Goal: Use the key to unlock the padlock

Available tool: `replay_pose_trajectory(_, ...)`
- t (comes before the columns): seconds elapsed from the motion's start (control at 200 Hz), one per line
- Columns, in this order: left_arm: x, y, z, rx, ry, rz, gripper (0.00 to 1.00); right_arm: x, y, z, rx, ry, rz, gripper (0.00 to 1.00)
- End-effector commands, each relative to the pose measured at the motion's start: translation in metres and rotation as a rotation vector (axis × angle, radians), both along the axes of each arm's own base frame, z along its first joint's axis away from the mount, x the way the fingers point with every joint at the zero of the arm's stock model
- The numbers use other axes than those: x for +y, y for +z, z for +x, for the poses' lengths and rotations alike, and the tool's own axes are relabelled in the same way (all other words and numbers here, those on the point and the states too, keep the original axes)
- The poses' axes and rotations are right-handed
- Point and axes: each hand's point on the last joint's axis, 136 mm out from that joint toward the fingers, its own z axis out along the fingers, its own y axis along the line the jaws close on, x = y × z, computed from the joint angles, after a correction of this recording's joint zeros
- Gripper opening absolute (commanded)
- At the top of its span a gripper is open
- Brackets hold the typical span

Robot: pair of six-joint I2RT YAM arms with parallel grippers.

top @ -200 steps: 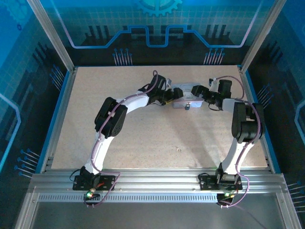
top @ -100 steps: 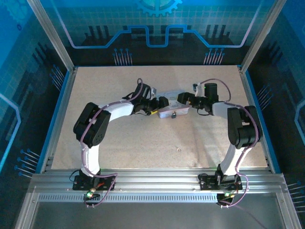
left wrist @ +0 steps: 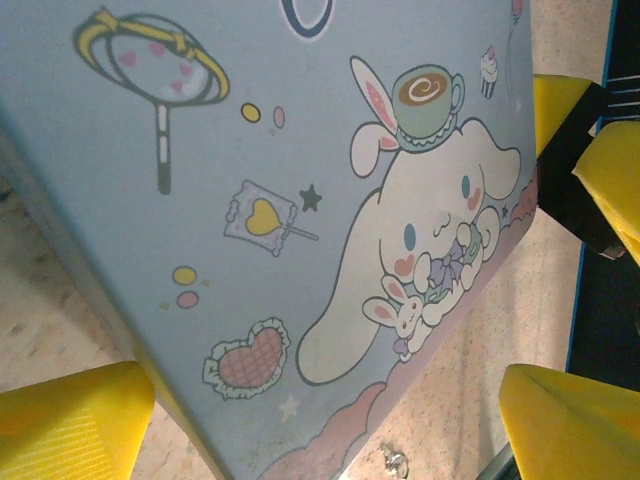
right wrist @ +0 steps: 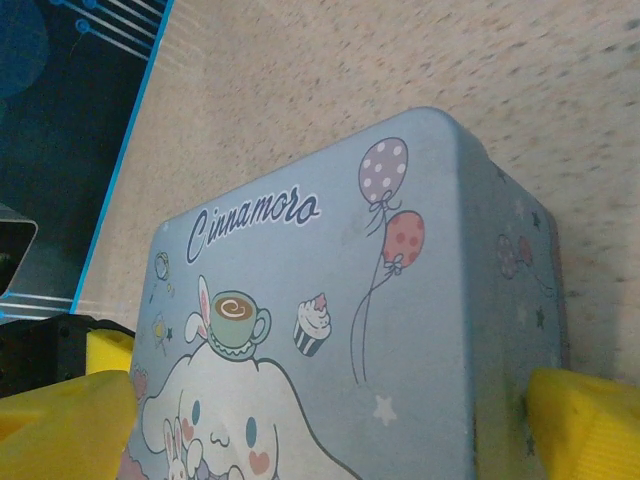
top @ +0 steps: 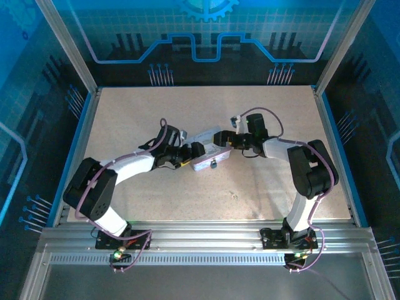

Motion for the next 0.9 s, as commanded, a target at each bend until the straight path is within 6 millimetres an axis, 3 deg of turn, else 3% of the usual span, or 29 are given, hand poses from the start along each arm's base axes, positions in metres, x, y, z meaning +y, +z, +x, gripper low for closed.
replay_pose_trajectory(0.0, 0.005, 0.009, -0.004, -0.034, 0.027, -0.001, 0.91, 0.024, 0.008, -0.014, 0.004, 0.058, 0.034, 1.0)
replay_pose_trajectory(0.215, 0.02, 0.002, -0.016, -0.02, 0.066, 0.035, 0.93, 0.033, 0.004, -0.017, 0.0, 0.058, 0.001, 1.0)
replay_pose_trajectory(0.45, 0.042, 0.015, -0.019, -0.061, 0.124, 0.082, 0.96, 0.013, 0.015, -0.004, -0.038, -0.001, -0.123, 1.0)
replay_pose_trajectory(0.605, 0.057, 0.026, -0.021, -0.097, 0.159, 0.122, 0.98, -0.009, 0.024, 0.0, -0.053, -0.062, -0.19, 1.0)
replay_pose_trajectory(0.74, 0.065, 0.048, -0.02, -0.178, 0.169, 0.142, 0.98, -0.028, 0.033, -0.012, -0.081, -0.079, -0.265, 1.0)
replay_pose_trajectory(0.895, 0.065, 0.077, -0.014, -0.285, 0.154, 0.136, 0.98, -0.046, 0.037, -0.044, -0.055, -0.076, -0.331, 1.0)
